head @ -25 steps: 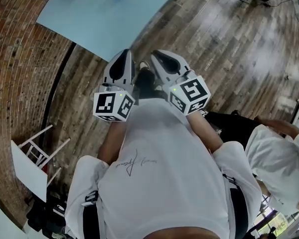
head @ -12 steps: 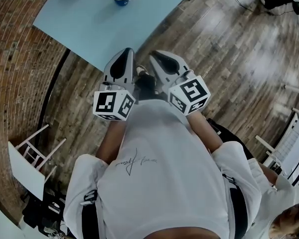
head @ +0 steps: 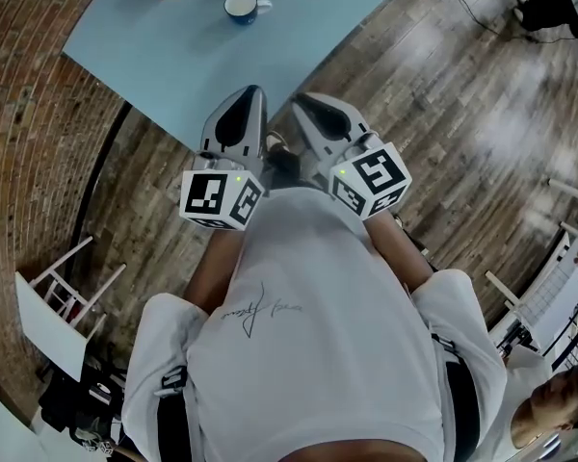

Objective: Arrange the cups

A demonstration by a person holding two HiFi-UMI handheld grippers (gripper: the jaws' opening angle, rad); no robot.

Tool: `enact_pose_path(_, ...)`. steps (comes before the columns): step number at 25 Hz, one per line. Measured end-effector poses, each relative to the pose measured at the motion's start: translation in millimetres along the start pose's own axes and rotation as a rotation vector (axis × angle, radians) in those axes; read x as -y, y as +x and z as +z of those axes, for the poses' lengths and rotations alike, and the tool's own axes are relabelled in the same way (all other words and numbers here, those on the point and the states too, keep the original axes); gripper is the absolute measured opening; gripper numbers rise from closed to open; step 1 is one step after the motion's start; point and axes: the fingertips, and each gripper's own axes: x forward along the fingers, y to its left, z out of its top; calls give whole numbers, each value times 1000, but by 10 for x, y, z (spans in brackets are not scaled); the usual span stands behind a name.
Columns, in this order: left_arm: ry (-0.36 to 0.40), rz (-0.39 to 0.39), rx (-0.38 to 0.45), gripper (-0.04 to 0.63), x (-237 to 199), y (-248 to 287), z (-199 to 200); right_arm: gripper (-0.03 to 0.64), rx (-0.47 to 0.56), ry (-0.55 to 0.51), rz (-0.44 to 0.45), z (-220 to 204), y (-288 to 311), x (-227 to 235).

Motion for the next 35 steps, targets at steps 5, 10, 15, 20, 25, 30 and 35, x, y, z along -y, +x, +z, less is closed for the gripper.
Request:
enact_pose_path(5, 6, 8, 15, 9, -151, 98, 117, 21, -6, -5, 31, 73, 224, 15)
enact_pose_path(10, 15, 19, 41, 8, -306, 155, 228, 23, -6, -29, 64, 144, 393, -21)
enact_pose_path(15, 20, 16, 41, 9, -392, 167, 276, 22, -2, -45, 70, 216, 491, -21)
enact_pose_path(20, 17, 13, 39, 9, -458, 177, 303, 23, -5, -52, 74, 249, 574, -19)
enact_pose_path(25, 11, 21, 46, 8, -533, 241, 312, 23, -11, -55, 91, 251, 657, -16)
enact_pose_path(30, 8, 33, 43, 9, -579, 359, 301, 23, -22, -59, 113, 269, 743, 50)
enact_pose_path(35, 1, 39, 30, 9, -628, 489, 287, 23, -31, -65, 118, 307, 850, 185)
